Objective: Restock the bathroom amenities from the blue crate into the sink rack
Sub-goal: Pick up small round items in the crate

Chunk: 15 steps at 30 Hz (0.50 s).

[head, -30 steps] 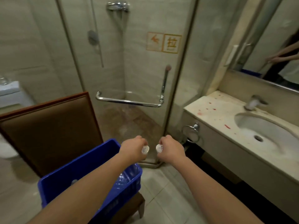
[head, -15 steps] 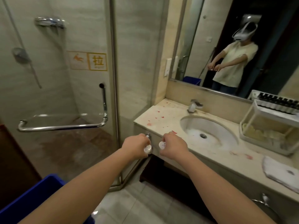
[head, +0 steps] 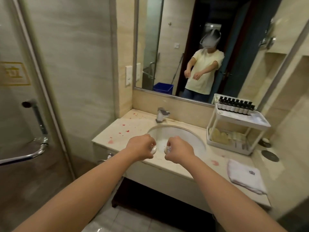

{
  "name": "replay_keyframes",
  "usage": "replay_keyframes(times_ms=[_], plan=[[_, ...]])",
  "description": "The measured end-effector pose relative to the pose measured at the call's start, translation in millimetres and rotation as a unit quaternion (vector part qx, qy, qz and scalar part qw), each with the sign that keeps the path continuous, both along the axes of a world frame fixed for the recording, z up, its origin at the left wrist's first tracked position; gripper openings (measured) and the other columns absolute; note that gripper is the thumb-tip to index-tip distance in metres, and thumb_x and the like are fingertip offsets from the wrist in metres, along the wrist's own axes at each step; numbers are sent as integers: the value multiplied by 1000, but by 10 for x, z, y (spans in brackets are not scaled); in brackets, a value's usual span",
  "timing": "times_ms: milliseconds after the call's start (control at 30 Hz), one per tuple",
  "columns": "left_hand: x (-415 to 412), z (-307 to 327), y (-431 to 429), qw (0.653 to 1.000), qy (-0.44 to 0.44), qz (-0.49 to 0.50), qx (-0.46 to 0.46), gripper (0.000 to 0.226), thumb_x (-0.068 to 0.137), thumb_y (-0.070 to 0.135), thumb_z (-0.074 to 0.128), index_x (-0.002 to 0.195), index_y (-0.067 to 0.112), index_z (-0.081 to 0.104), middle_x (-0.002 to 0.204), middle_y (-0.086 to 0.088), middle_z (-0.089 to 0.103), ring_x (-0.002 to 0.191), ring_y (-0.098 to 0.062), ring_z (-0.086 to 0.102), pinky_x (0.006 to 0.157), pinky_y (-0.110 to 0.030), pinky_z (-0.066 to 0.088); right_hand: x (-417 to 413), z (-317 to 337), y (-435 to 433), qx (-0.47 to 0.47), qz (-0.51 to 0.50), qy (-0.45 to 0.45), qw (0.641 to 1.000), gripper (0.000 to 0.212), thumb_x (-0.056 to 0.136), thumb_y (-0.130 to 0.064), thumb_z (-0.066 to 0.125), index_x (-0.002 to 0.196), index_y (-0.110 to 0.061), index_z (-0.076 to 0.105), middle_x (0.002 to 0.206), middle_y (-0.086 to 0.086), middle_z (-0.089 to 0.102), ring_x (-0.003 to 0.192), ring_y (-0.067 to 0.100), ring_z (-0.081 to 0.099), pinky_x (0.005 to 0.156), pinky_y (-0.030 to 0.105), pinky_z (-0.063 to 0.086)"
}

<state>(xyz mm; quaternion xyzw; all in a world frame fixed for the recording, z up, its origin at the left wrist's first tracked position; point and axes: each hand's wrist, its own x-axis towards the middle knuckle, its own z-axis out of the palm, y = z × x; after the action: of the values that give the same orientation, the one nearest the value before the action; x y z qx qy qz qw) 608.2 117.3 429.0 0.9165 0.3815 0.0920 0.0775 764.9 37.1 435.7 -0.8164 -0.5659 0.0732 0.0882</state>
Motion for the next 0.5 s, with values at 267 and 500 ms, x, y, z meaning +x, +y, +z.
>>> replay_keyframes(times_ms=[267,500], plan=[[916,98,318,995,31,-89,8,39,79,37,68,117,31,64,114,10,60,99,-15,61,68,-25,46,758,37,46,5,-80,-2,997,25,78,-25,63,102,-25,56,113,-4,51,87,22,60,58,27,38],[1721,205,732,983,31,-180,27,40,76,41,71,114,30,65,112,8,60,95,-18,62,63,-26,43,1355,129,234,16,-164,-8,986,35,75,-24,67,109,-23,58,117,-2,52,96,23,60,70,30,48]])
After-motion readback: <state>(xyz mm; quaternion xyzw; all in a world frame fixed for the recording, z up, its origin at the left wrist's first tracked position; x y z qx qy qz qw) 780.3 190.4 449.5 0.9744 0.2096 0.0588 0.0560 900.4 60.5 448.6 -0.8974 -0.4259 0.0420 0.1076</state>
